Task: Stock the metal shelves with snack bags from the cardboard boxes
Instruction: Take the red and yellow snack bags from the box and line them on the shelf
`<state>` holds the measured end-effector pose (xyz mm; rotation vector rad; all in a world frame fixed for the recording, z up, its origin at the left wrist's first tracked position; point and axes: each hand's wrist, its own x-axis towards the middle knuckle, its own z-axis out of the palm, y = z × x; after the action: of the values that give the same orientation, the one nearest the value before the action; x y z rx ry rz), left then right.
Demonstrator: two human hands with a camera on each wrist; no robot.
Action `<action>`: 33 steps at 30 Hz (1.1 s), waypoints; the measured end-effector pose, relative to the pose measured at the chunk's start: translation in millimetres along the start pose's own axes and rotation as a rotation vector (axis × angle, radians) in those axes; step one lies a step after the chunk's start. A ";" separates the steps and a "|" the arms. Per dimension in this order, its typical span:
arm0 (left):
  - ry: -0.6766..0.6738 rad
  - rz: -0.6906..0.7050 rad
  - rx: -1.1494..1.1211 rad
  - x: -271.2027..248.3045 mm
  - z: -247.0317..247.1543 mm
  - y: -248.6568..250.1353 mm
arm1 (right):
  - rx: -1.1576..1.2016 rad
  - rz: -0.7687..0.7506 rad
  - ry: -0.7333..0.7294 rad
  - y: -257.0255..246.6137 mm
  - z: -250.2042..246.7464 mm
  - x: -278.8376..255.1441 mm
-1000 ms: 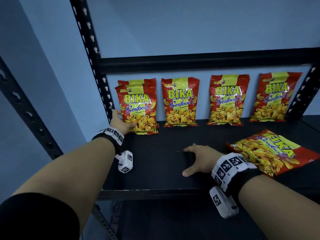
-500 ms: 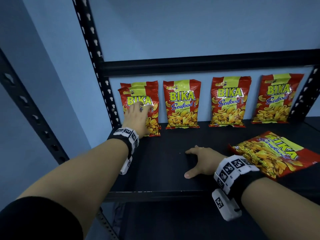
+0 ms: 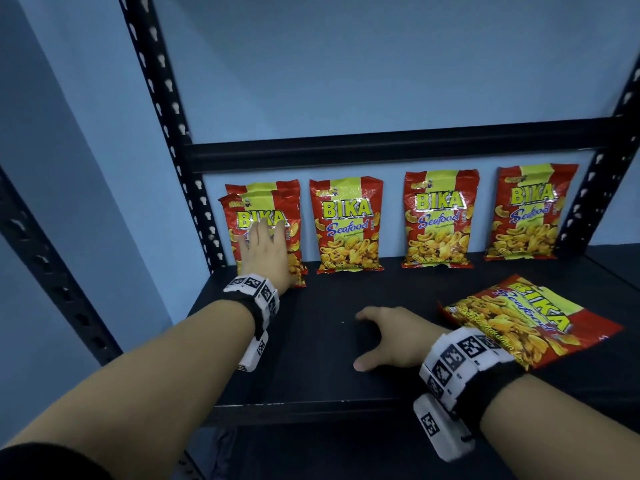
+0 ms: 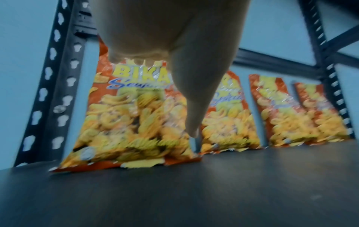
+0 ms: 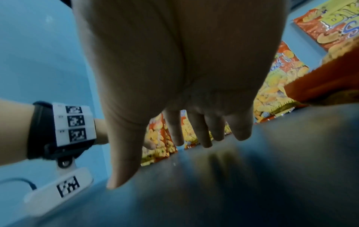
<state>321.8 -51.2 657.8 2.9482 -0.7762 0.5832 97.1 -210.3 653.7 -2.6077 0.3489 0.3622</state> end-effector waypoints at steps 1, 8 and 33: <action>0.002 0.011 -0.028 -4.7 -7.6 8.1 | 0.011 -0.021 0.036 -0.3 -7.0 -7.0; -0.610 0.141 -0.122 -43.6 -45.4 73.9 | 0.014 -0.058 0.322 31.0 -70.0 -58.1; -0.693 0.465 -0.501 -128.8 -49.5 149.2 | -0.111 -0.020 0.229 116.7 -2.4 -78.7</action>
<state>129.1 -114.9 647.9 2.4595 -1.4161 -0.6020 -11.6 -296.8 630.8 -2.7666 0.3896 0.0771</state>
